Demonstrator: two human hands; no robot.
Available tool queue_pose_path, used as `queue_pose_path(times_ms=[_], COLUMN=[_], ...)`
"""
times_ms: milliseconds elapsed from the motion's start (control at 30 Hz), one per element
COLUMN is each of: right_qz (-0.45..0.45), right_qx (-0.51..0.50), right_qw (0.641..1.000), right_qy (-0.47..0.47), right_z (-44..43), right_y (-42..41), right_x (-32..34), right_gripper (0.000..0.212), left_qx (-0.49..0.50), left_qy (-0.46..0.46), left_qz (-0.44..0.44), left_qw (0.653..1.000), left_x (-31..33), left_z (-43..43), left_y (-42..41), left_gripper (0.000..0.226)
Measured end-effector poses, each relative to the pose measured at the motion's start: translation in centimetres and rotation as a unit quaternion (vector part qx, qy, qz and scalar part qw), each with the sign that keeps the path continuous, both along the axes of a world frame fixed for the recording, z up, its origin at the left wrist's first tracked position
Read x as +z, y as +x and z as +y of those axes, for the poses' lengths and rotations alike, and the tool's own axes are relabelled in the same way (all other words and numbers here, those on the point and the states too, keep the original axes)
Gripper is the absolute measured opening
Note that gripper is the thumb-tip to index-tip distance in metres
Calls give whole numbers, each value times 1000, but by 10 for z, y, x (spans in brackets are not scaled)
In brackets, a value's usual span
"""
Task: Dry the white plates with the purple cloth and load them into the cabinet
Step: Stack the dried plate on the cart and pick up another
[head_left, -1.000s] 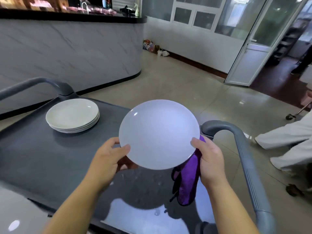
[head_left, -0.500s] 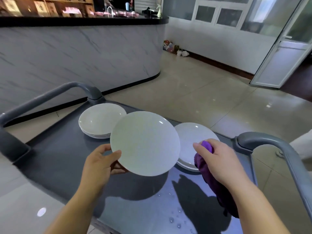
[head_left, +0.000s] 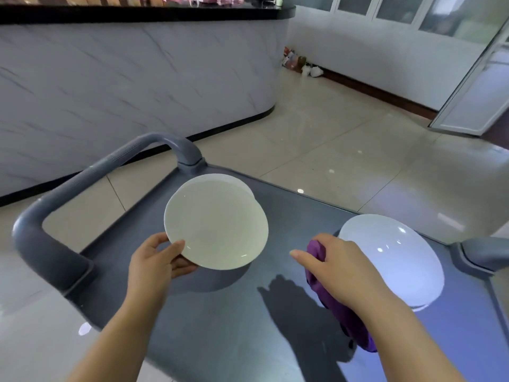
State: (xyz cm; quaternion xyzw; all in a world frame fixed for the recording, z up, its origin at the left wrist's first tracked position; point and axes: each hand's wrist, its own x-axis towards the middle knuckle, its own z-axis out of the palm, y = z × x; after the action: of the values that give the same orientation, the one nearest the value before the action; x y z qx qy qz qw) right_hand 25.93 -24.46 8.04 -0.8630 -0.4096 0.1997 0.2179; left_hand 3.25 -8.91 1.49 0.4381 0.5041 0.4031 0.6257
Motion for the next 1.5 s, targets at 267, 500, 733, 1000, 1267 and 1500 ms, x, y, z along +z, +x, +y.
queue_pose_path(times_ms=[267,500,733,1000,1267,1500], right_qz=[13,21,22,22,63,91], right_qx=[-7,-31,-31,-40,-59,-28], right_qw=[1000,999,999,999,996,994], right_qy=[-24,-25,-36,-22,33,44], right_z=[36,51,59,64,45,-16], right_y=[-16,-19,-20,-18,-5,21], right_x=[-11,-16,-22,-25,-14,-3], right_gripper=[37,41,41,44,43,42], left_qx=[16,21,22,-8,-80,-297], left_qy=[-35,-72,-9,59,72,86], left_qz=[15,3,106,259,283,285], left_qw=[999,997,994,964,953,908], left_x=[-23,-35,-47,-42,-24,-11], left_z=[47,73,93,102,73,21], left_y=[-6,0,8,17,18,51], left_gripper=[18,18,15,14,23,13])
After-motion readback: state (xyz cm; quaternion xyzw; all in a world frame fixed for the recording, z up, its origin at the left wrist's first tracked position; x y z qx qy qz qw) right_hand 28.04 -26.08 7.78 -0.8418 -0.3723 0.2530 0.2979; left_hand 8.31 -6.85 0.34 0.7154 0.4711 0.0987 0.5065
